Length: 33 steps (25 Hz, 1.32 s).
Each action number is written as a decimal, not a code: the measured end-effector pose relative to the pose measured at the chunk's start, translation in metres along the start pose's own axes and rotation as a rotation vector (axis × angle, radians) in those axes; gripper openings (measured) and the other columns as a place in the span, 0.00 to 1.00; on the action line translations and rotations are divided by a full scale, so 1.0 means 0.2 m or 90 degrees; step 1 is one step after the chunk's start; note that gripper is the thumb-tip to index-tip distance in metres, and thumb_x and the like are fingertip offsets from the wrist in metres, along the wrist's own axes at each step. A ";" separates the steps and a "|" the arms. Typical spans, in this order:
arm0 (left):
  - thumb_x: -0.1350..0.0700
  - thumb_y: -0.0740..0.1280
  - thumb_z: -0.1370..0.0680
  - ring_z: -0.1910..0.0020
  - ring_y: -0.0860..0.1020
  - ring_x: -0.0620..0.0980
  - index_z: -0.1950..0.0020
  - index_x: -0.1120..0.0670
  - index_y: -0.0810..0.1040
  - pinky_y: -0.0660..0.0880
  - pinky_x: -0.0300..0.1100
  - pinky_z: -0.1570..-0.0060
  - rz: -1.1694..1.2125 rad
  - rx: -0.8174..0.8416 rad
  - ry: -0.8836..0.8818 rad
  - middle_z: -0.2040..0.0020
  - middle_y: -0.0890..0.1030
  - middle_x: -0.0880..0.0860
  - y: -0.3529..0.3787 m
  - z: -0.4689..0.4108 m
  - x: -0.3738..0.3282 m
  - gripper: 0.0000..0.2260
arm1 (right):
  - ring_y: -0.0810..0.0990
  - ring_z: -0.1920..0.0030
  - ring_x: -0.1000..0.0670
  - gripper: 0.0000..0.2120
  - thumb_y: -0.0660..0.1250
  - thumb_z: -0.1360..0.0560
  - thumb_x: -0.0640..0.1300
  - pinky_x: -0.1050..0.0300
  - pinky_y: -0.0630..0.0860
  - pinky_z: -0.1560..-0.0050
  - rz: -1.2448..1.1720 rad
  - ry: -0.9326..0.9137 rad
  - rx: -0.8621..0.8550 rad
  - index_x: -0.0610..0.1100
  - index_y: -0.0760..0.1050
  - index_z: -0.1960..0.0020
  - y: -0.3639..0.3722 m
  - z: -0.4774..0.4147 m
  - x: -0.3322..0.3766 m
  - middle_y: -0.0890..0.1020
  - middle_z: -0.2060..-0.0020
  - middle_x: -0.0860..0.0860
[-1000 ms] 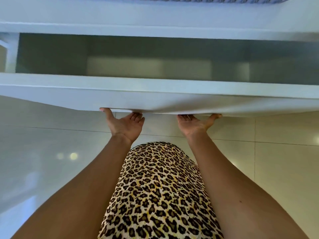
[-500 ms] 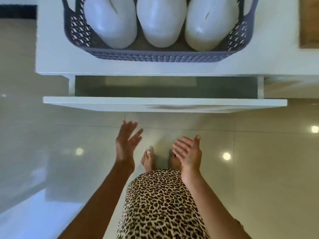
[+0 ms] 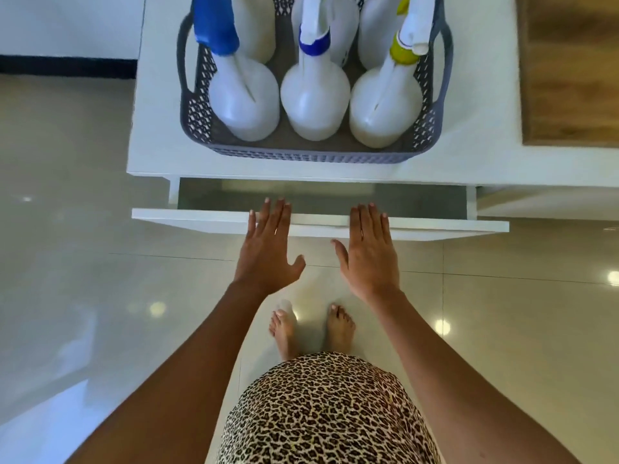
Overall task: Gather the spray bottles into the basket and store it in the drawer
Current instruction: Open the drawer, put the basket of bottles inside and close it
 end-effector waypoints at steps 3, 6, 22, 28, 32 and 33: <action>0.44 0.63 0.28 0.25 0.42 0.56 0.26 0.58 0.46 0.42 0.52 0.27 0.000 0.003 -0.014 0.23 0.46 0.58 0.02 0.03 -0.03 0.39 | 0.54 0.25 0.41 0.30 0.49 0.20 0.55 0.50 0.42 0.26 0.004 -0.025 -0.008 0.37 0.51 0.26 0.01 0.04 0.00 0.59 0.26 0.39; 0.45 0.63 0.27 0.25 0.42 0.57 0.26 0.59 0.45 0.42 0.50 0.27 -0.003 0.039 -0.023 0.23 0.45 0.59 0.03 0.10 -0.04 0.39 | 0.53 0.25 0.42 0.30 0.47 0.20 0.57 0.51 0.42 0.26 -0.037 -0.019 0.017 0.37 0.50 0.26 0.01 0.13 0.01 0.58 0.26 0.39; 0.47 0.69 0.29 0.26 0.35 0.57 0.27 0.57 0.34 0.41 0.49 0.27 -0.024 0.261 0.017 0.25 0.35 0.56 0.29 0.93 -0.09 0.48 | 0.37 0.25 0.46 0.34 0.41 0.22 0.61 0.50 0.36 0.25 -0.060 0.029 0.228 0.41 0.36 0.26 0.29 0.96 0.14 0.41 0.24 0.45; 0.52 0.70 0.28 0.27 0.33 0.57 0.28 0.57 0.32 0.38 0.47 0.29 -0.022 0.281 0.005 0.27 0.30 0.55 0.39 1.22 -0.13 0.48 | 0.35 0.25 0.46 0.31 0.41 0.20 0.57 0.49 0.36 0.25 -0.055 0.030 0.266 0.40 0.35 0.27 0.39 1.24 0.16 0.39 0.24 0.44; 0.56 0.69 0.27 0.28 0.32 0.58 0.28 0.58 0.32 0.38 0.49 0.28 -0.042 0.265 -0.009 0.26 0.31 0.57 0.40 1.26 -0.15 0.47 | 0.35 0.25 0.45 0.30 0.41 0.20 0.56 0.49 0.36 0.25 -0.050 0.046 0.258 0.40 0.35 0.27 0.39 1.28 0.18 0.38 0.25 0.44; 0.56 0.69 0.27 0.27 0.32 0.58 0.28 0.58 0.32 0.38 0.49 0.28 -0.045 0.266 -0.006 0.26 0.32 0.57 0.40 1.26 -0.16 0.47 | 0.35 0.25 0.45 0.31 0.41 0.20 0.56 0.50 0.35 0.25 -0.050 0.050 0.259 0.40 0.35 0.27 0.38 1.28 0.19 0.38 0.24 0.44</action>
Point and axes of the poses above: each hand's wrist, its own z-axis away from the middle knuckle, its own y-axis out of the palm, x = y × z, the point moved 4 cm from there along -z, towards the middle knuckle
